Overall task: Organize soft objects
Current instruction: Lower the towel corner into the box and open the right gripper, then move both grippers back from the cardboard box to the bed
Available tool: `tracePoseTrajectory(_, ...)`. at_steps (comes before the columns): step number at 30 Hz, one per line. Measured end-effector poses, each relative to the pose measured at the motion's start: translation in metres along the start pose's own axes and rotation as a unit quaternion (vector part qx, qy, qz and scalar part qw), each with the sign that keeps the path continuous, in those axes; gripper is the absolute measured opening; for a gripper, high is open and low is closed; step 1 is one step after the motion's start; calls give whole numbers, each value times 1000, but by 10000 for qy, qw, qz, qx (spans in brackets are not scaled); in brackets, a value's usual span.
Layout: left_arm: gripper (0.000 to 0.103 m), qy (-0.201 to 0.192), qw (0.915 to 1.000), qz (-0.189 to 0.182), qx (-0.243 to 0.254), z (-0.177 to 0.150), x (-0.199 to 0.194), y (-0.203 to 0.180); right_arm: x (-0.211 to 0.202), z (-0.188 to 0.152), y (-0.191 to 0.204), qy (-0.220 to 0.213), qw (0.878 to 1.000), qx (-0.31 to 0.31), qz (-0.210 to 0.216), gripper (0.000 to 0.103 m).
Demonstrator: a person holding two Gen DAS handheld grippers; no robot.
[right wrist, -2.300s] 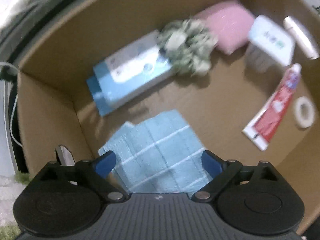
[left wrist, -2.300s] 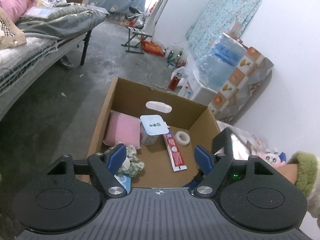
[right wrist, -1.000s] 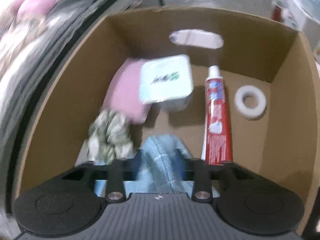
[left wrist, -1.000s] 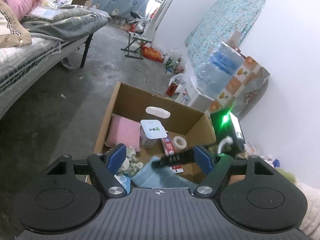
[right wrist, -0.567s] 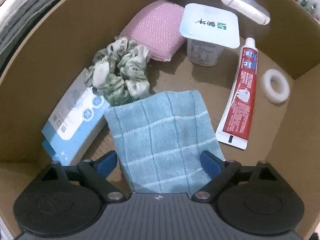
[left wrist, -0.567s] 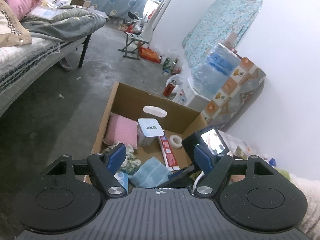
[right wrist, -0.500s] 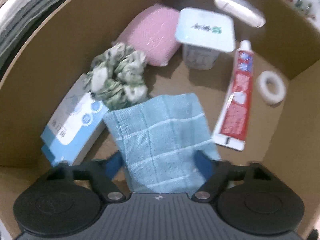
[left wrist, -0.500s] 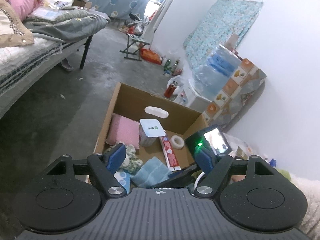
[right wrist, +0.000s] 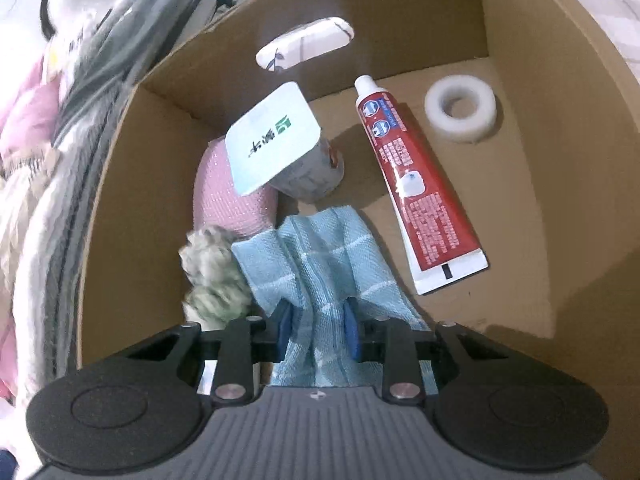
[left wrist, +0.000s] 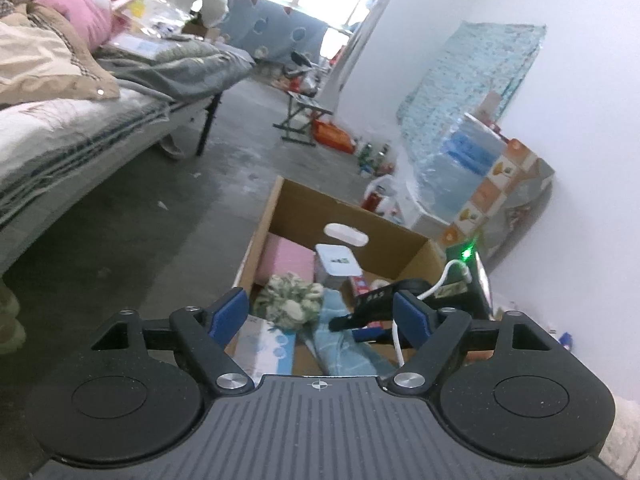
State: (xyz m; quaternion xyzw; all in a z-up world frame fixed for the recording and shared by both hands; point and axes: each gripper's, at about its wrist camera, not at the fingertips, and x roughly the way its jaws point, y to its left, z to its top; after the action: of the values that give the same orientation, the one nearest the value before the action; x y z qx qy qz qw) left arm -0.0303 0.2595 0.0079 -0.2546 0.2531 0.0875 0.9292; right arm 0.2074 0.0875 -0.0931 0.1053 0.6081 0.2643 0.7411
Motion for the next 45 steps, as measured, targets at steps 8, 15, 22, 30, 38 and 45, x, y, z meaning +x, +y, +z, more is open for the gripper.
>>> tracePoseTrajectory(8, 83, -97, 9998, 144, 74, -4, -8, -9, -36, -24, -11, -260, 9953, -172, 912, 53)
tracePoseTrajectory(15, 89, 29, 9994, 164, 317, -6, 0, -35, -131, -65, -54, -1074, 9753, -405, 1887, 69)
tracePoseTrajectory(22, 98, 372, 9972, 85, 649, -16, 23, -80, -208, -132, -130, -2444, 9504, -666, 1802, 91)
tracePoseTrajectory(30, 99, 964, 9841, -212, 1477, -48, 62, -167, -234, -210, -213, -3738, 9233, -247, 843, 91)
tracePoseTrajectory(38, 101, 1314, 9606, -749, 2332, -81, 96, -267, -244, -232, -282, -4304, 9005, 404, 480, 91)
tracePoseTrajectory(45, 102, 1610, 9397, -1320, 2713, -91, 135, -353, -258, -219, -317, -4796, 8766, 400, 65, 91)
